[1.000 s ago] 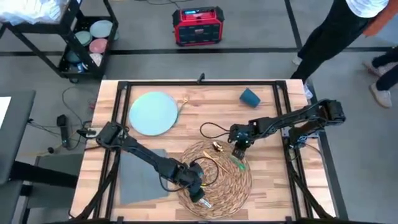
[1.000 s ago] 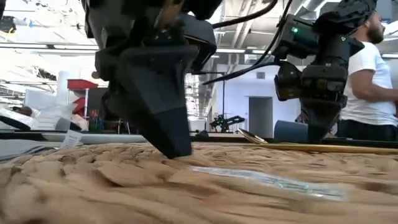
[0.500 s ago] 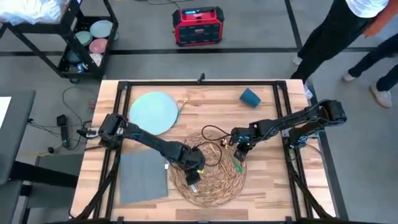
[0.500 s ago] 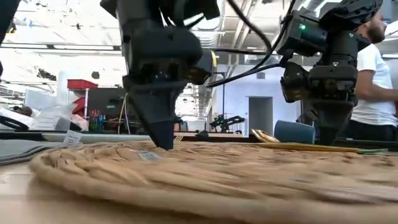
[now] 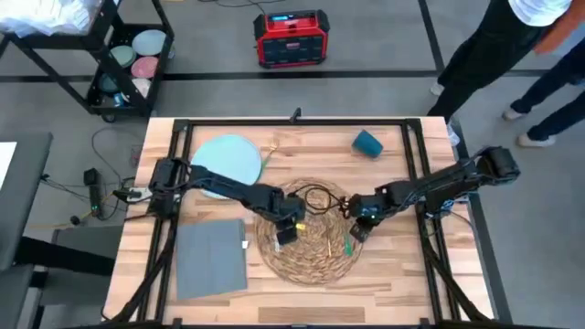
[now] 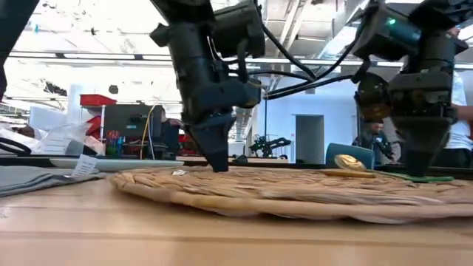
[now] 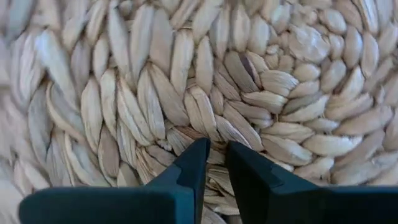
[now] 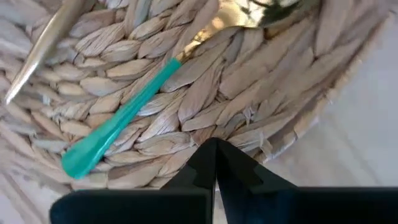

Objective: Set table place
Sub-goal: Move the brown woven placemat from the bottom center to the center

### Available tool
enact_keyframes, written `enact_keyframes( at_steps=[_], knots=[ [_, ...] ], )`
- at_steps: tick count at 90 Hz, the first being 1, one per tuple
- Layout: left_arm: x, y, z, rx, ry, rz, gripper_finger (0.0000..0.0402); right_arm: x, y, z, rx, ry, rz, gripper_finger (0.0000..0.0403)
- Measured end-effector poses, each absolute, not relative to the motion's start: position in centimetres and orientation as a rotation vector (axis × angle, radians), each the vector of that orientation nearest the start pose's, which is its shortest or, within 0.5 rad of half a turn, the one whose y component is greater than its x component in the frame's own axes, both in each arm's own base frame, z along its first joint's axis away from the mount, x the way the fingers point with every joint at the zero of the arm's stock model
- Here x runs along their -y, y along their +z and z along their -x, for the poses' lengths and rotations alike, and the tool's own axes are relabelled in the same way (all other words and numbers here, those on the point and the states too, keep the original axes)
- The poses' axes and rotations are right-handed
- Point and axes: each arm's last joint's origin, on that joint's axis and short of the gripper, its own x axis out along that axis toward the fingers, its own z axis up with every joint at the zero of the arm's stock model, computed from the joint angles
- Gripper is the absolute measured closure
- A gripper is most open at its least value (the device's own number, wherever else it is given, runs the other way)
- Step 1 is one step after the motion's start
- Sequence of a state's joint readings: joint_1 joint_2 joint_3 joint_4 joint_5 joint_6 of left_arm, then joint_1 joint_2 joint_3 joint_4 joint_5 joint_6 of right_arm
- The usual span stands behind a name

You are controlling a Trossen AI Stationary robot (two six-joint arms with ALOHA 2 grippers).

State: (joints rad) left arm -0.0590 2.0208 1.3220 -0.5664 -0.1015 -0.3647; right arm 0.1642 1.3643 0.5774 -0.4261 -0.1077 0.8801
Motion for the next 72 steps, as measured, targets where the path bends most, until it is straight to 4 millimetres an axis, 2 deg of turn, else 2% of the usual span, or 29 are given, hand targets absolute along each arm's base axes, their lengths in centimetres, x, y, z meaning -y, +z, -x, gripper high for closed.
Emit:
enact_keyframes(
  at_steps=[25, 43, 50, 62, 72],
  knots=[
    [2.0, 14.1, -39.3, -1.231, 0.244, 0.230, 0.0350, -3.8, 14.6, -20.9, -1.152, -0.360, -0.747, 0.0403],
    [2.2, 16.3, -40.0, -1.249, 0.196, 0.195, 0.0350, -3.6, 16.3, -20.5, -1.062, -0.360, -0.784, 0.0403],
    [2.0, 17.8, -40.0, -1.232, 0.190, 0.178, 0.0350, -3.4, 17.1, -20.3, -1.009, -0.360, -0.804, 0.0403],
    [1.1, 20.2, -38.7, -1.257, 0.212, 0.148, 0.0350, -2.8, 18.3, -19.7, -0.932, -0.383, -0.828, 0.0403],
    [0.1, 21.4, -36.8, -1.344, 0.343, 0.049, 0.0350, -2.3, 19.1, -19.1, -0.880, -0.425, -0.834, 0.0403]
  ],
)
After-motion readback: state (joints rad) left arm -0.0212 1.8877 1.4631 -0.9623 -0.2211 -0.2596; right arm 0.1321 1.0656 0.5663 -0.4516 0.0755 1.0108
